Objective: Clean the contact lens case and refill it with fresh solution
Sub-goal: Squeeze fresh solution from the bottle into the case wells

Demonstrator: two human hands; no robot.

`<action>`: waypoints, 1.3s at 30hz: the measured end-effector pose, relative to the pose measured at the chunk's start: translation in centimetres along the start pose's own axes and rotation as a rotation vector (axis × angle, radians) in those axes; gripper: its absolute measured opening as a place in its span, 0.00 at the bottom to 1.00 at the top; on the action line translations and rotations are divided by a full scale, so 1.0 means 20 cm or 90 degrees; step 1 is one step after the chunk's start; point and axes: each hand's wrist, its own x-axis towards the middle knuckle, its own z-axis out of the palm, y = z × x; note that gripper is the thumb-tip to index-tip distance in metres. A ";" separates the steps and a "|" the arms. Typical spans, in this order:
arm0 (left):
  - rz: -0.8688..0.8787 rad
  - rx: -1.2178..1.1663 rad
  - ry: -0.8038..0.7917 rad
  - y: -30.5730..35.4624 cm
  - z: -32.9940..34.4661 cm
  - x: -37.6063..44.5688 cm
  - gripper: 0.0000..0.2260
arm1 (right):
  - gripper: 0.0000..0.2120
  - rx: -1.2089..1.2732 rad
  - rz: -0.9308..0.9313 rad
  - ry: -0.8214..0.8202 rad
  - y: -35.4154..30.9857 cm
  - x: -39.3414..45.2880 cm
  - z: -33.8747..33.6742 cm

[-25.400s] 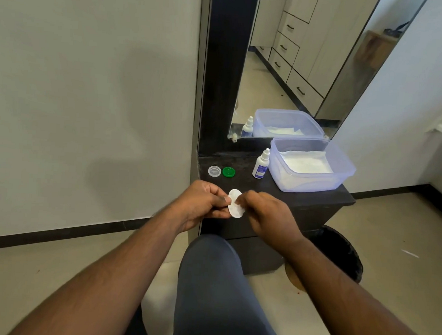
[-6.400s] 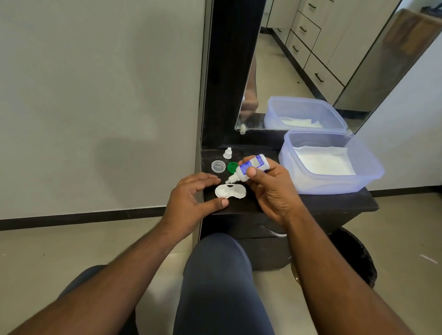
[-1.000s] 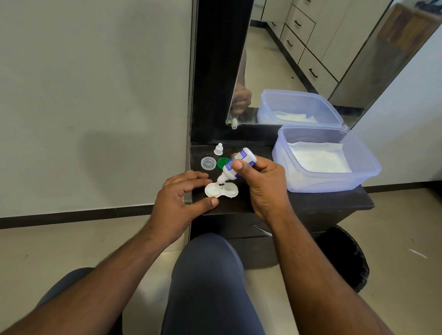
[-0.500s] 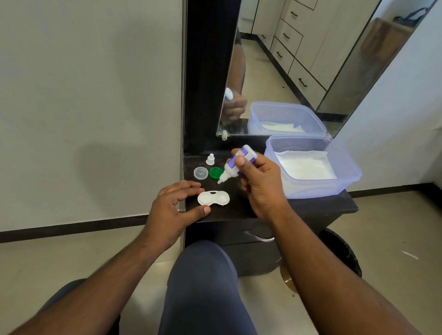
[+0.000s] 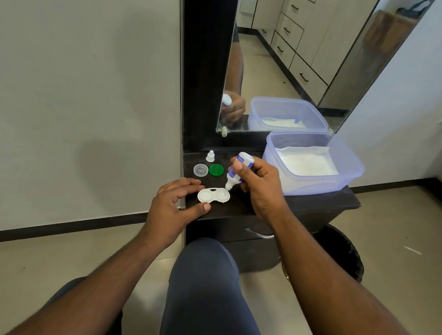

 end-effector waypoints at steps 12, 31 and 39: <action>0.002 -0.007 0.005 0.00 0.00 0.00 0.17 | 0.12 0.031 0.012 0.007 0.01 0.00 0.01; -0.004 -0.004 0.001 0.01 -0.01 0.00 0.17 | 0.15 0.044 0.015 0.030 0.02 0.01 0.00; -0.012 -0.013 0.003 0.01 0.00 -0.01 0.18 | 0.04 0.102 -0.003 0.031 0.01 0.00 -0.01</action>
